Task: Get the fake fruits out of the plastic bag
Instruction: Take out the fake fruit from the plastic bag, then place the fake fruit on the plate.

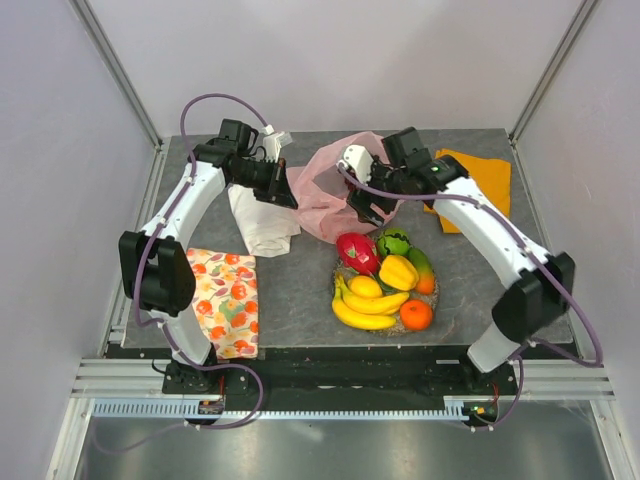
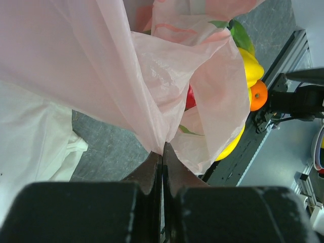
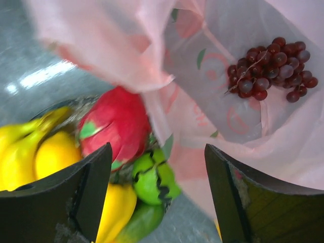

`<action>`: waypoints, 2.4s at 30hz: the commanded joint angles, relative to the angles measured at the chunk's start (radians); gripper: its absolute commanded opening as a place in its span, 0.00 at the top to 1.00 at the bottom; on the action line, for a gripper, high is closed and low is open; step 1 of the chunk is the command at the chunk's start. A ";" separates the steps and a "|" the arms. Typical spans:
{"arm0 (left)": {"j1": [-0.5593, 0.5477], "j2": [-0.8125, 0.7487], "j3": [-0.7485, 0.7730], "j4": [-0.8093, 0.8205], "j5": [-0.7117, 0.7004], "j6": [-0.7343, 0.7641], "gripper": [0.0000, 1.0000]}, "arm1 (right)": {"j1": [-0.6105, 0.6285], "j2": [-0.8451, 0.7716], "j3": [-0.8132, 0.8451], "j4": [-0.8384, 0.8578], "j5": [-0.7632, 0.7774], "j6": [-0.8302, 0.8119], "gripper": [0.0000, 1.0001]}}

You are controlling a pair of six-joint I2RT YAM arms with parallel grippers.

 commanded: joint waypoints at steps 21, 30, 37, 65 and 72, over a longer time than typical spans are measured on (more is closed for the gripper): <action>0.001 -0.022 -0.033 0.009 0.065 0.004 0.98 | -0.041 0.773 0.521 0.270 0.437 0.248 0.25; 0.001 0.010 -0.007 0.004 0.059 0.006 0.99 | -0.043 0.725 0.550 0.251 0.415 0.175 0.78; 0.001 0.051 0.060 0.030 0.061 -0.023 0.99 | -0.038 0.504 0.524 0.135 0.228 0.188 0.87; 0.001 0.136 0.257 0.027 -0.065 0.001 0.85 | 0.009 -0.140 0.421 -0.114 -0.104 0.173 1.00; 0.001 0.102 0.240 0.019 -0.088 0.018 0.84 | 0.035 -0.242 0.199 -0.134 -0.145 0.162 1.00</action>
